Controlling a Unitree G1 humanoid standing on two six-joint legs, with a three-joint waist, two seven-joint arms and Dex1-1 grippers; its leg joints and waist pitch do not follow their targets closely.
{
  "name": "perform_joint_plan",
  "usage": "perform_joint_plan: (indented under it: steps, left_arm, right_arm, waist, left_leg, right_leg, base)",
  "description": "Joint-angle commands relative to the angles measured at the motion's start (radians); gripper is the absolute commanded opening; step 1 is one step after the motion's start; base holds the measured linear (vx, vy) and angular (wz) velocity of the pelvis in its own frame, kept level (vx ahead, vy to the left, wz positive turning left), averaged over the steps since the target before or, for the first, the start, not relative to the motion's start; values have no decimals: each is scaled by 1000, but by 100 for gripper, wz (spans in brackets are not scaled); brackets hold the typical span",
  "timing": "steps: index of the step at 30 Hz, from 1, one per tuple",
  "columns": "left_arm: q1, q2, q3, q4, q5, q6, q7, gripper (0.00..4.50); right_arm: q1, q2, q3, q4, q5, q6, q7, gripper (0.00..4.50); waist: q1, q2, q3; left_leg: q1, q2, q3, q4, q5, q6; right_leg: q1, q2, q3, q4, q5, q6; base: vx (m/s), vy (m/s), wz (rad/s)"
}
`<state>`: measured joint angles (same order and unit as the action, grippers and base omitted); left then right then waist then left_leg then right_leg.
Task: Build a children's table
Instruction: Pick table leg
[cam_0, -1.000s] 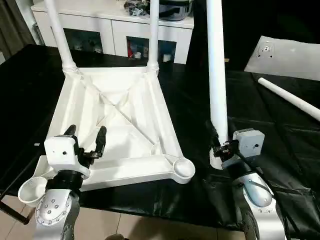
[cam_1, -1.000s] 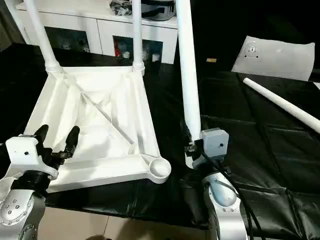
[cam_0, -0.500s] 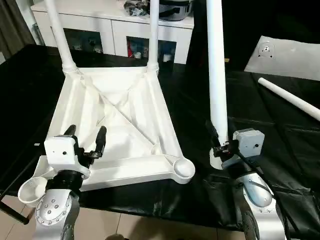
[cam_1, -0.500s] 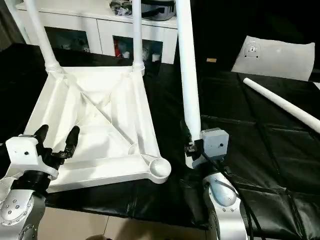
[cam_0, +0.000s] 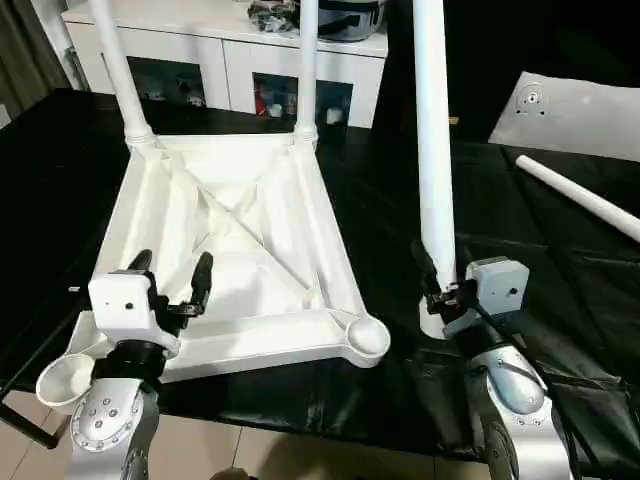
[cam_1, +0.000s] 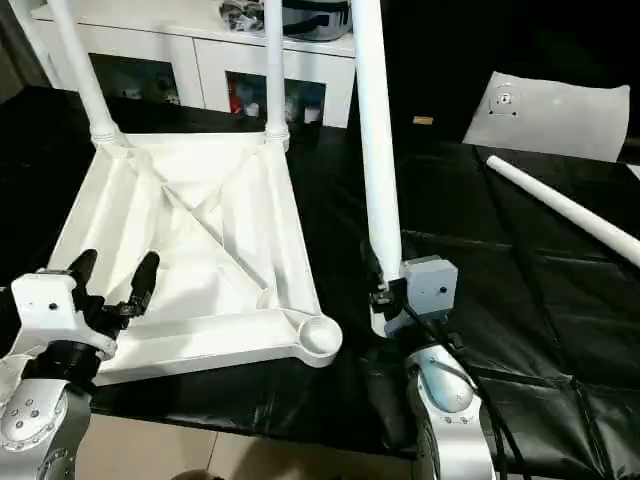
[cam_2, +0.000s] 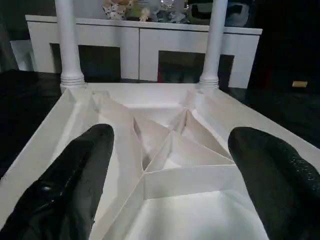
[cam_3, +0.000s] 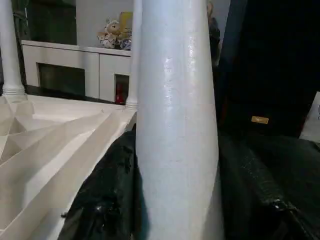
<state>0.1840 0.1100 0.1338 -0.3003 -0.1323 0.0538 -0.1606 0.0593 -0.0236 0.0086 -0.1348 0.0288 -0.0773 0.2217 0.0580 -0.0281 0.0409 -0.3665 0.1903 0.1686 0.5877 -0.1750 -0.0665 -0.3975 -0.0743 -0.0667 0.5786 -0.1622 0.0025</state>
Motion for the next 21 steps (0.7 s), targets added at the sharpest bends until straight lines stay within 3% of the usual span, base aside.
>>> perform_joint_plan:
  steps: [1,21]
  left_arm:
    - [-7,0,-2,5,0,-9,0,409]
    - [-7,0,-2,5,0,-9,0,409]
  right_arm:
    - [-9,-5,-1,1,8,6,-2,185]
    - [-9,-5,-1,1,8,6,-2,185]
  waist:
    - [0,9,-44]
    - [0,9,-43]
  left_leg:
    - [15,31,-18,-83,-458,3]
    - [15,30,-17,-82,-463,3]
  right_leg:
    - [21,-47,37,-84,-450,-33]
    - [21,-47,36,-86,-462,-30]
  base:
    - [0,0,0]
    - [0,0,0]
